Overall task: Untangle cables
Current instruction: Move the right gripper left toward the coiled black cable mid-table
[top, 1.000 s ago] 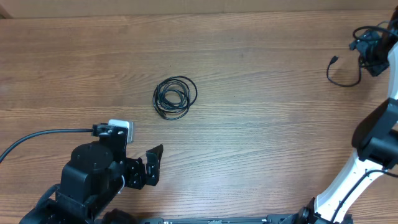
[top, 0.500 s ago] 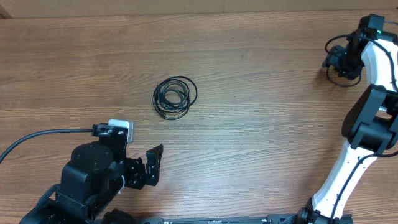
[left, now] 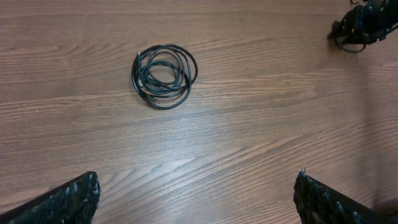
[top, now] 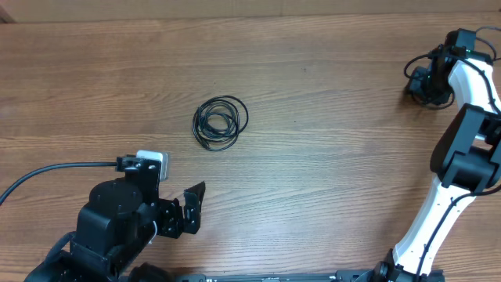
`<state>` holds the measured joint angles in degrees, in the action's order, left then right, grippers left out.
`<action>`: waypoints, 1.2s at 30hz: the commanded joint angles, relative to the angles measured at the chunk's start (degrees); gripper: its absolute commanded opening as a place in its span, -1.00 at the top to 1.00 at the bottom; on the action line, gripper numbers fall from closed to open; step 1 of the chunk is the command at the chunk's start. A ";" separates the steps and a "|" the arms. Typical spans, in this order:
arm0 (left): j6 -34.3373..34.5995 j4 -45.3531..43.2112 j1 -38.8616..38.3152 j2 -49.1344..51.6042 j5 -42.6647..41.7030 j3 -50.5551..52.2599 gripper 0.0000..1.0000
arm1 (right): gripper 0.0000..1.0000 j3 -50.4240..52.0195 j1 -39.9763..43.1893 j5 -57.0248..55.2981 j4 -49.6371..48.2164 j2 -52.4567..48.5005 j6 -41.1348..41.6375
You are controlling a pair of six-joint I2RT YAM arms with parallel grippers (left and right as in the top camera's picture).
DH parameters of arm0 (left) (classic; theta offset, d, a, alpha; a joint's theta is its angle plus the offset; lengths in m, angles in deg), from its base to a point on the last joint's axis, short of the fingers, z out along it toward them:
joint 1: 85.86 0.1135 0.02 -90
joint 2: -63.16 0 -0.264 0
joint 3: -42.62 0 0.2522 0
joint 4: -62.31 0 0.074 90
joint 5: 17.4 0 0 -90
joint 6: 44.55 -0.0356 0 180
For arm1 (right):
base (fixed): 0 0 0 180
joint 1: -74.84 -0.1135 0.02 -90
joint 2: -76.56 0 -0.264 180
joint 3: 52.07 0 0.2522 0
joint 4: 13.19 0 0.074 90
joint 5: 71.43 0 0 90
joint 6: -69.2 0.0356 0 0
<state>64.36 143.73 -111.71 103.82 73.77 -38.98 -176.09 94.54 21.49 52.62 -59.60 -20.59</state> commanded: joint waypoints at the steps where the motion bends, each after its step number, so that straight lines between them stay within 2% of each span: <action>1: -1.11 -0.15 -0.04 0.09 0.72 0.20 -0.99 | 0.18 2.73 -0.96 -0.98 -2.45 -0.61 -0.72; 4: -1.11 -0.13 -0.04 0.09 0.72 0.17 -0.99 | 0.65 3.72 -1.55 -2.34 -3.78 -0.61 -0.70; 7: -1.11 -0.15 -0.04 0.09 0.74 0.17 -0.99 | 0.91 3.78 -2.12 -2.40 -5.16 -0.61 0.00; 16: -1.11 -0.15 -0.04 0.09 0.72 0.20 -0.99 | 0.93 -2.12 -2.34 -2.19 -9.42 -0.59 13.18; 26: -1.14 -0.15 -0.04 0.09 0.74 0.17 -0.99 | 0.92 -18.67 -2.49 0.20 -7.02 -0.59 18.27; 27: -1.11 -0.15 -0.04 0.09 0.72 0.20 -0.99 | 0.76 -19.12 -2.49 0.20 -7.21 -0.59 19.19; 28: -1.11 -0.13 -0.04 0.09 0.74 0.17 -0.99 | 0.40 -19.19 -2.49 0.24 -7.45 -0.59 19.76; 29: -1.11 -0.15 -0.04 0.09 0.74 0.17 -0.99 | -0.14 -19.19 -2.49 0.44 -7.56 -0.59 19.74; 30: -1.11 -0.15 -0.04 0.09 0.74 0.17 -0.99 | -0.55 -19.19 -2.49 0.39 -7.32 -0.59 19.71; 31: -1.11 -0.15 -0.04 0.09 0.72 0.17 -0.99 | -0.73 -19.12 -2.49 0.39 -6.91 -0.59 19.50; 33: -1.11 -0.15 -0.04 0.09 0.74 0.17 -0.99 | -0.98 -19.12 -2.51 0.39 -5.99 -0.59 19.28; 36: -1.14 -0.15 -0.04 0.09 0.72 0.17 -0.99 | -1.00 -19.12 -2.51 0.46 -4.07 -0.59 19.30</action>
<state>64.34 143.75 -111.71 103.82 73.77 -38.96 -194.36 92.31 21.60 47.57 -60.87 -2.19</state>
